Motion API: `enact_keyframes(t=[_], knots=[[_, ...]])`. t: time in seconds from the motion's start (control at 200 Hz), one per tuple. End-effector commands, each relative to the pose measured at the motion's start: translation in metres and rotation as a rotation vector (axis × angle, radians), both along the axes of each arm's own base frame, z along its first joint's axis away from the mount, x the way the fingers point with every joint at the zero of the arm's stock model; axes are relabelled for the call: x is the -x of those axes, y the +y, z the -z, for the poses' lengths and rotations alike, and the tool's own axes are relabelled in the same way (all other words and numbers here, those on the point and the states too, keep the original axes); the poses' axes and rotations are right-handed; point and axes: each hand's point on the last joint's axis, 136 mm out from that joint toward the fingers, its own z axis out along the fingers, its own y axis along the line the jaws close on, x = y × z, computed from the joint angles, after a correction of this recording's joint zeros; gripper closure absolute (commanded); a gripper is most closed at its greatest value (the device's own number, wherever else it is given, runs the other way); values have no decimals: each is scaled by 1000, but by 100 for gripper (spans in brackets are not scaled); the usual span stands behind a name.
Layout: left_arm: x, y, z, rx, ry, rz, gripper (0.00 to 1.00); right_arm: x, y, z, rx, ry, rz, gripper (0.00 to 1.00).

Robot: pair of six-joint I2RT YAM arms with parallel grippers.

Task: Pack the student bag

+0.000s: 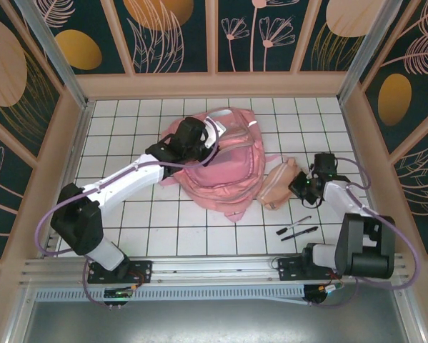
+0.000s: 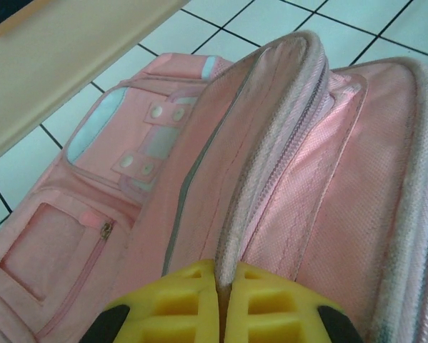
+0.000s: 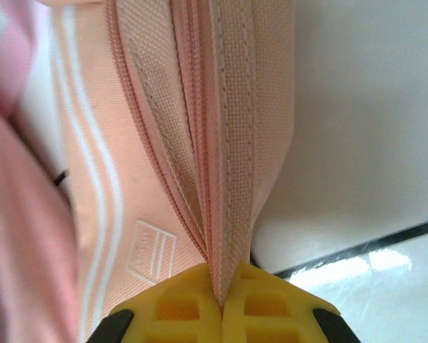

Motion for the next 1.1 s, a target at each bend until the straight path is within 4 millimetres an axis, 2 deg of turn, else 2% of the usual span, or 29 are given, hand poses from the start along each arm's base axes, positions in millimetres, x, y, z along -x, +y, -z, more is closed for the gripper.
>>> enact_keyframes(t=[0.0,0.115,0.235,0.3,0.425,0.48,0.52,0.576,0.656,0.771,0.891,1.021,1.096], knots=[[-6,-8,-68,170,-73,-23,100,-1,6,-46,5,-51,-2,100],[-11,-10,-90,194,-99,-34,100,14,7,-64,45,-27,2,100],[-17,-12,-97,185,-108,-41,100,21,28,-90,3,-71,-35,100],[-17,-14,-99,195,-94,-40,100,19,57,-109,-105,-121,-110,100],[-12,-21,-105,247,-66,-14,100,12,131,-142,-302,-166,-307,100],[-11,-21,-108,260,-61,-19,100,3,152,-156,-346,-196,-342,100],[-10,-20,-109,266,-55,-21,100,-5,161,-164,-368,-215,-348,100],[-7,-21,-111,282,-41,-14,100,-21,165,-173,-385,-238,-321,100],[-3,-23,-112,306,-24,-7,100,-41,167,-173,-395,-235,-270,100],[-6,-20,-108,304,-11,-33,100,-51,176,-176,-434,-197,-262,100],[-7,-18,-103,306,-6,-57,100,-43,173,-192,-447,-207,-248,100],[-10,-14,-99,293,3,-88,100,-13,164,-220,-459,-221,-236,100],[-9,-14,-98,305,10,-91,100,2,159,-229,-474,-223,-228,100]])
